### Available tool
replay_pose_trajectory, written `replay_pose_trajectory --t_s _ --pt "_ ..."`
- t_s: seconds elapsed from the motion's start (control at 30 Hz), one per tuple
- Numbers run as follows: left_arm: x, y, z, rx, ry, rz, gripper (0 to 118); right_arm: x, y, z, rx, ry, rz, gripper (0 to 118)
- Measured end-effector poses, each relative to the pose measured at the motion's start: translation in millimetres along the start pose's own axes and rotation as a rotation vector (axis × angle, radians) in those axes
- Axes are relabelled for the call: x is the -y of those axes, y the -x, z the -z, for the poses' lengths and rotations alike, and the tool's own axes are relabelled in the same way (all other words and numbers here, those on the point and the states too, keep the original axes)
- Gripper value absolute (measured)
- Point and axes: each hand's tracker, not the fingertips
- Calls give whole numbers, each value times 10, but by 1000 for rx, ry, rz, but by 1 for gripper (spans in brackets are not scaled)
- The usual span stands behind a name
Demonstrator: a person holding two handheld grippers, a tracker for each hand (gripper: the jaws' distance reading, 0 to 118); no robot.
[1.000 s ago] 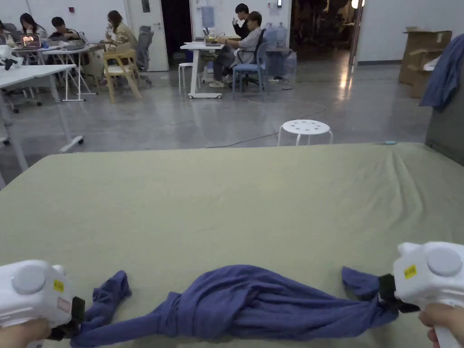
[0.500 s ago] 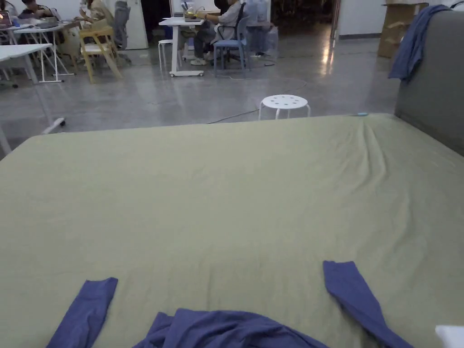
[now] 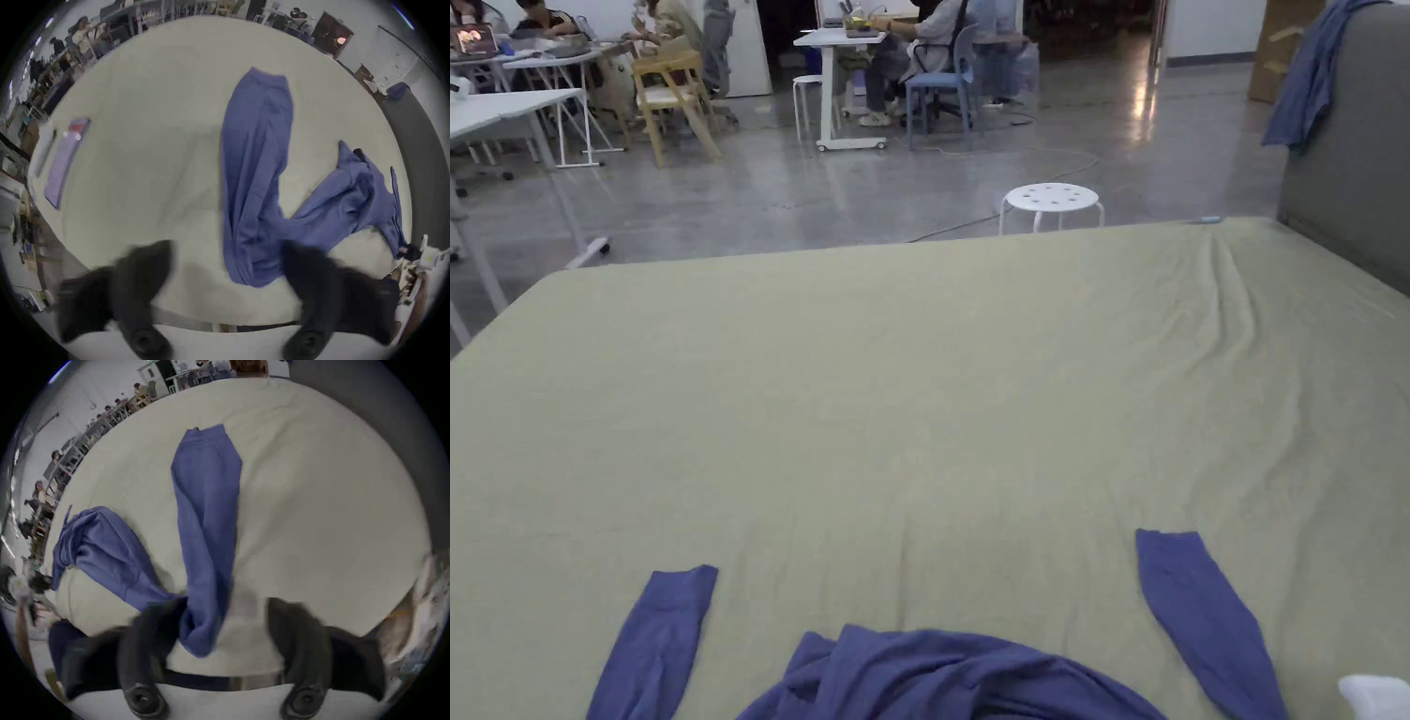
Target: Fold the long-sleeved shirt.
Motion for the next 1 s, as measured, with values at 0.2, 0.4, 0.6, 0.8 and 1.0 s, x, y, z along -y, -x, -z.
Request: replay_pose_trajectory --t_s 0.2,0.4,0.6,0.8,1.0 --pt "384 -314 -908 115 -286 31 118 189 165 -958 69 -307 -92 98" --pt "766 -881 -781 245 -85 145 0 420 361 -1065 -125 -288 57 0" --pt "198 -1539 -619 373 -151 243 0 465 447 -871 -242 -226 80 0" --pt "-996 -2383 117 164 -121 444 116 422 394 -706 -257 -192 115 0" --pt "-1155 -2777 1156 36 210 564 57 344 292 -526 -218 -144 159 0"
